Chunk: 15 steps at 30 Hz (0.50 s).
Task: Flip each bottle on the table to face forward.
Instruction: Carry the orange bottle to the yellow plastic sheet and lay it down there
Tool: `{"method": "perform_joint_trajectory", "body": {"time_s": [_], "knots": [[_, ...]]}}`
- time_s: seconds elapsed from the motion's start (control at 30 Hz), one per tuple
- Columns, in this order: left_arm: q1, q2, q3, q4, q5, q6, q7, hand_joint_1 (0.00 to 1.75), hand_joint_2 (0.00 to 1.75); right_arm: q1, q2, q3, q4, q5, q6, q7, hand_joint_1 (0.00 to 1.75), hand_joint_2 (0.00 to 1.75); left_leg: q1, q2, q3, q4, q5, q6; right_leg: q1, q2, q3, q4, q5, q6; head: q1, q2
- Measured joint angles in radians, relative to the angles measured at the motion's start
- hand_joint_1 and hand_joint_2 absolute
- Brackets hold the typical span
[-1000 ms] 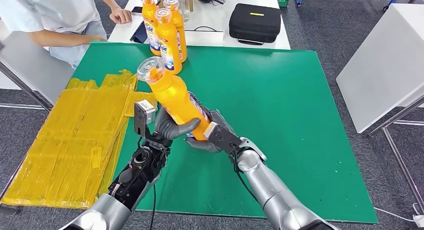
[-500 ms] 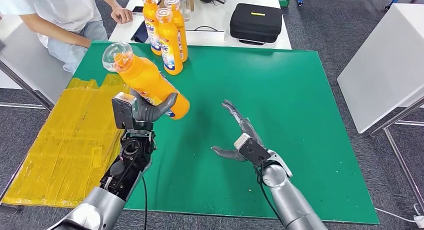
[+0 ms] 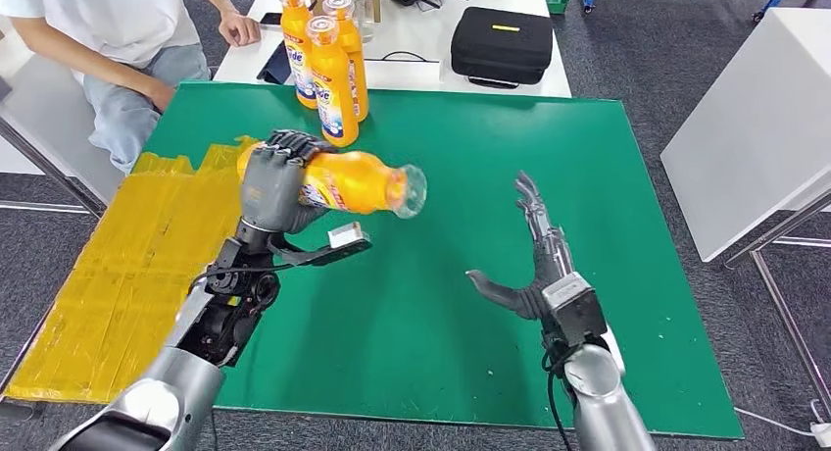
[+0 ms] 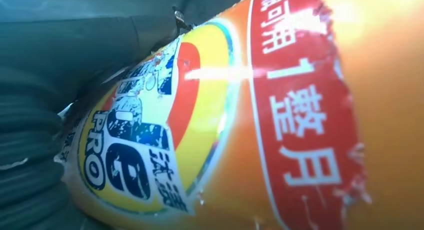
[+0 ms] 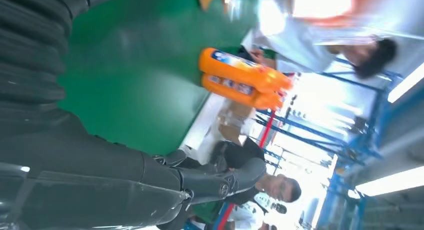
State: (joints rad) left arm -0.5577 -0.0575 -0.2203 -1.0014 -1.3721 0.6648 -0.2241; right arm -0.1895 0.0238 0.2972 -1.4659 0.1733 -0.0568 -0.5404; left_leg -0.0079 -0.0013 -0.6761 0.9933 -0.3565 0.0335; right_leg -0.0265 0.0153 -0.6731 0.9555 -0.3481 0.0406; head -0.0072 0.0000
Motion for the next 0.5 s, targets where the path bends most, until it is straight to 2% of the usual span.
{"method": "perform_joint_trajectory", "body": {"time_s": [0.07, 0.13, 0.17, 0.2, 0.3, 0.5], "knots": [[-0.035, 0.025, -0.031, 0.049, -0.135, 0.000, 0.153, 1.75, 1.75, 0.019, -0.003, -0.014, -0.046, -0.045, 0.025, 0.010, 0.00, 1.75, 0.000, 0.001, 0.000, 0.000, 0.000, 0.000, 0.000, 0.001, -0.001, 0.000, 0.000, 0.000, 0.000, 0.000], [-0.096, 0.064, -0.124, 0.135, -0.182, 0.000, 0.329, 1.75, 1.75, 0.032, -0.003, -0.024, -0.081, -0.081, 0.048, 0.017, 0.00, 1.75, 0.000, 0.003, 0.000, 0.000, 0.000, -0.001, 0.000, 0.001, -0.002, 0.000, 0.001, -0.001, 0.000, 0.000], [-0.127, 0.085, -0.178, 0.182, -0.188, 0.000, 0.382, 1.75, 1.75, 0.036, -0.003, -0.029, -0.094, -0.090, 0.054, 0.018, 0.00, 1.75, 0.000, 0.003, 0.000, 0.000, 0.001, -0.001, 0.000, 0.001, -0.001, 0.000, 0.001, -0.001, 0.000, 0.000], [-0.153, 0.104, -0.229, 0.227, -0.192, 0.000, 0.407, 1.75, 1.75, 0.039, -0.002, -0.033, -0.106, -0.095, 0.056, 0.017, 0.00, 1.75, 0.000, 0.003, 0.000, 0.000, 0.001, -0.001, 0.000, 0.002, -0.001, 0.000, 0.001, -0.001, 0.000, 0.000], [-0.203, 0.143, -0.330, 0.345, -0.198, -0.001, 0.404, 1.75, 1.75, 0.044, 0.000, -0.046, -0.132, -0.097, 0.056, 0.014, 0.00, 1.75, 0.001, 0.003, 0.001, 0.000, 0.001, -0.002, 0.001, 0.002, -0.001, 0.001, 0.001, -0.001, 0.000, 0.000], [-0.274, 0.201, -0.411, 0.544, -0.197, -0.074, 0.380, 1.75, 1.75, 0.043, -0.004, -0.053, -0.145, -0.092, 0.046, 0.002, 0.00, 1.75, 0.001, 0.004, 0.000, 0.000, 0.001, -0.002, 0.001, 0.003, -0.001, 0.001, 0.001, -0.001, 0.000, 0.000]]}}
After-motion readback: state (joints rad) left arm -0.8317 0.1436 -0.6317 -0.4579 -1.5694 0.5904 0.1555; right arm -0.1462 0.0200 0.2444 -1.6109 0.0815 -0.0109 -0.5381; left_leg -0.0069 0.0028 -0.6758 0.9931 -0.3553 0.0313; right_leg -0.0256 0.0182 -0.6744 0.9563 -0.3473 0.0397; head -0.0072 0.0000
